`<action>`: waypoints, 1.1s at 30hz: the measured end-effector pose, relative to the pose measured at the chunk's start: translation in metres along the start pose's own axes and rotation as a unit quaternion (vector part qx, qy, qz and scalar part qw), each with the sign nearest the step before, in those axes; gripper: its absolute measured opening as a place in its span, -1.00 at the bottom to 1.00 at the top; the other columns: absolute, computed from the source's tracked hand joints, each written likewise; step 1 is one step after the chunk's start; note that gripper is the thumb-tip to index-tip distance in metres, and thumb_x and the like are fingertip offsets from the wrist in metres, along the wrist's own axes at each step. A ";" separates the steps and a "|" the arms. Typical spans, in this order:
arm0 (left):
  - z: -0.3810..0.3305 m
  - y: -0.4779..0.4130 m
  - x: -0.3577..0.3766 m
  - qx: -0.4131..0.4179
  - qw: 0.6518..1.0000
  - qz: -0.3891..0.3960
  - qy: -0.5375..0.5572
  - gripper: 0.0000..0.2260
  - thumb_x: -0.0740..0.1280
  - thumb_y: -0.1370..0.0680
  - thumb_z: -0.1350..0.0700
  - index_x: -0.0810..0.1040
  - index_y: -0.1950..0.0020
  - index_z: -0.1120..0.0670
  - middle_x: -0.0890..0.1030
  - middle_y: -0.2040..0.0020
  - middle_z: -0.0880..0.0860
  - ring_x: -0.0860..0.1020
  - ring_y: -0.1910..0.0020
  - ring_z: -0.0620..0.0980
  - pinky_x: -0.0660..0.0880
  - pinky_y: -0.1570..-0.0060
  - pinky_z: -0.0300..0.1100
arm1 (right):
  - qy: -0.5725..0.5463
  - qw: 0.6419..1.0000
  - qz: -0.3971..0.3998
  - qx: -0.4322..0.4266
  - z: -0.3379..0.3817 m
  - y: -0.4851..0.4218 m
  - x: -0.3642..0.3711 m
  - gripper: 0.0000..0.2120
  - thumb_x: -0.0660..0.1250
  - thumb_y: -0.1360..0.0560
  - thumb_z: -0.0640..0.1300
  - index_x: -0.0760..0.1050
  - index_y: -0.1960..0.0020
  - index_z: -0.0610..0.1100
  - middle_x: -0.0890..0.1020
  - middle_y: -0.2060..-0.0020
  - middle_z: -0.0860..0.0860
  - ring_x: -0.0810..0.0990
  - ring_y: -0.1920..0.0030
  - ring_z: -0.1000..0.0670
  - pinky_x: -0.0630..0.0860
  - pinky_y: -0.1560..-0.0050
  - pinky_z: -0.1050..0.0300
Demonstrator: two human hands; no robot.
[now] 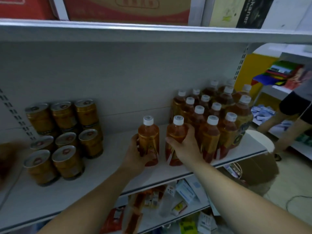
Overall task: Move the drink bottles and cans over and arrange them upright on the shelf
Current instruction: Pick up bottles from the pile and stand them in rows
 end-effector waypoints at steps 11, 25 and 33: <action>0.004 -0.008 0.000 -0.026 1.000 0.001 0.014 -0.30 0.54 -0.34 0.15 0.20 -0.17 -0.38 0.45 -0.11 -0.27 0.49 -0.03 -0.29 0.50 0.25 -0.42 | -0.036 0.998 0.041 -0.022 0.010 -0.069 0.033 -0.29 0.49 -0.41 -0.21 0.16 -0.42 -0.07 0.43 -0.13 0.08 0.42 -0.17 0.08 0.29 -0.15 0.23; -0.016 0.018 0.058 -0.043 0.999 -0.034 -0.002 -0.29 0.57 -0.26 0.01 0.22 -0.21 -0.36 0.46 -0.13 -0.29 0.48 -0.02 -0.43 0.48 0.18 -0.44 | 0.217 0.949 0.135 -0.187 0.100 -0.094 -0.064 -0.33 0.28 -0.39 0.31 0.37 -0.39 0.00 0.48 -0.30 -0.01 0.47 -0.24 -0.01 0.39 -0.18 0.08; -0.030 -0.007 0.086 -0.021 1.000 -0.017 -0.004 -0.24 0.54 -0.30 0.10 0.13 -0.27 -0.30 0.45 -0.18 -0.23 0.46 -0.11 -0.36 0.43 0.11 -0.47 | 0.475 0.838 0.252 -0.093 0.033 -0.145 -0.107 -0.13 -0.03 -0.26 0.62 0.16 -0.46 0.23 0.17 -0.52 -0.05 0.14 -0.48 -0.18 0.18 -0.34 -0.17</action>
Point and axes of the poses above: each hand's wrist, its own y-axis away from the middle knuckle, its own x-axis out of the palm, z = x × y, the point moved 7 cm from there along -y, towards the middle knuckle
